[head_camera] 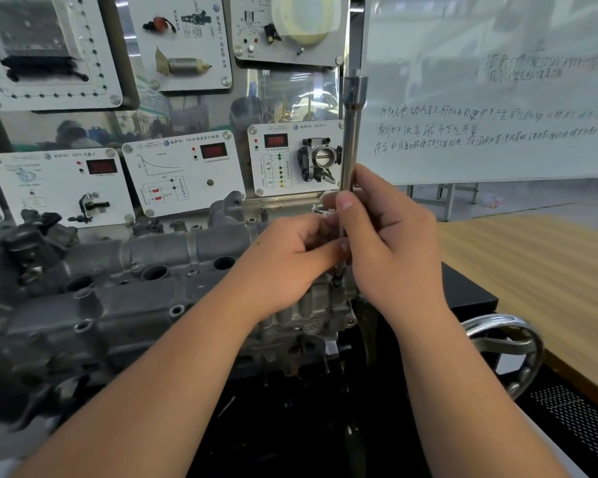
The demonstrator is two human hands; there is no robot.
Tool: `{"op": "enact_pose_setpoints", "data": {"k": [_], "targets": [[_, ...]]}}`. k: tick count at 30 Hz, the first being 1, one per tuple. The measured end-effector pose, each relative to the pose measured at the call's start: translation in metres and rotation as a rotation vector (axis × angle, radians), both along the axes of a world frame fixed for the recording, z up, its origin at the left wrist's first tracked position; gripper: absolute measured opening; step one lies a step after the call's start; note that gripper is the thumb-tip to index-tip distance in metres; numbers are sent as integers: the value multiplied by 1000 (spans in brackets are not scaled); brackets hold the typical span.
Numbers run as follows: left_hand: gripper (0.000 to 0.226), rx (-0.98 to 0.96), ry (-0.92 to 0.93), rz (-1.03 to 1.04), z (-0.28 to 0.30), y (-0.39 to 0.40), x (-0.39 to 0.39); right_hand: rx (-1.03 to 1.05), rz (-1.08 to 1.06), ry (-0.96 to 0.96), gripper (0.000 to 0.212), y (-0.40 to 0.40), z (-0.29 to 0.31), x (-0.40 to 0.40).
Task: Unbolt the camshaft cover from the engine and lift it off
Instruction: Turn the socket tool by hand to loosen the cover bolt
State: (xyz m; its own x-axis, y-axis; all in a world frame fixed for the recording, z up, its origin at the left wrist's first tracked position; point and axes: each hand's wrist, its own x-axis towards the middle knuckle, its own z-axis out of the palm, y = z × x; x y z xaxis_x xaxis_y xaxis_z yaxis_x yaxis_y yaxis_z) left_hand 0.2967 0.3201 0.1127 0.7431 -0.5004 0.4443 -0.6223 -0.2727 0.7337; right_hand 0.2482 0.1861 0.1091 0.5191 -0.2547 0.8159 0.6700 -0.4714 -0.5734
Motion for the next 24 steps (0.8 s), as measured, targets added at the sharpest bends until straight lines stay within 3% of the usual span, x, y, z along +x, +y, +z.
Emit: {"op": "enact_pose_setpoints", "data": {"k": [2,6,8,10,16,24], "targets": [[20,-1,-26,11,0,-2,-1,24,39,-7,37,0,0,0],[59,11,-82,29,4,-5,-6,43,40,-2,28,0,-1,2],[65,13,-78,42,3,-5,-5,39,-8,-13,23,1,-3,3],[60,14,-52,53,2,-4,-3,-1,-48,-13,26,2,-4,3],[20,13,-2,12,1,-1,-1,24,29,-12,41,1,-2,2],[38,14,-78,69,1,-6,-4,20,6,-34,21,2,-3,3]]}}
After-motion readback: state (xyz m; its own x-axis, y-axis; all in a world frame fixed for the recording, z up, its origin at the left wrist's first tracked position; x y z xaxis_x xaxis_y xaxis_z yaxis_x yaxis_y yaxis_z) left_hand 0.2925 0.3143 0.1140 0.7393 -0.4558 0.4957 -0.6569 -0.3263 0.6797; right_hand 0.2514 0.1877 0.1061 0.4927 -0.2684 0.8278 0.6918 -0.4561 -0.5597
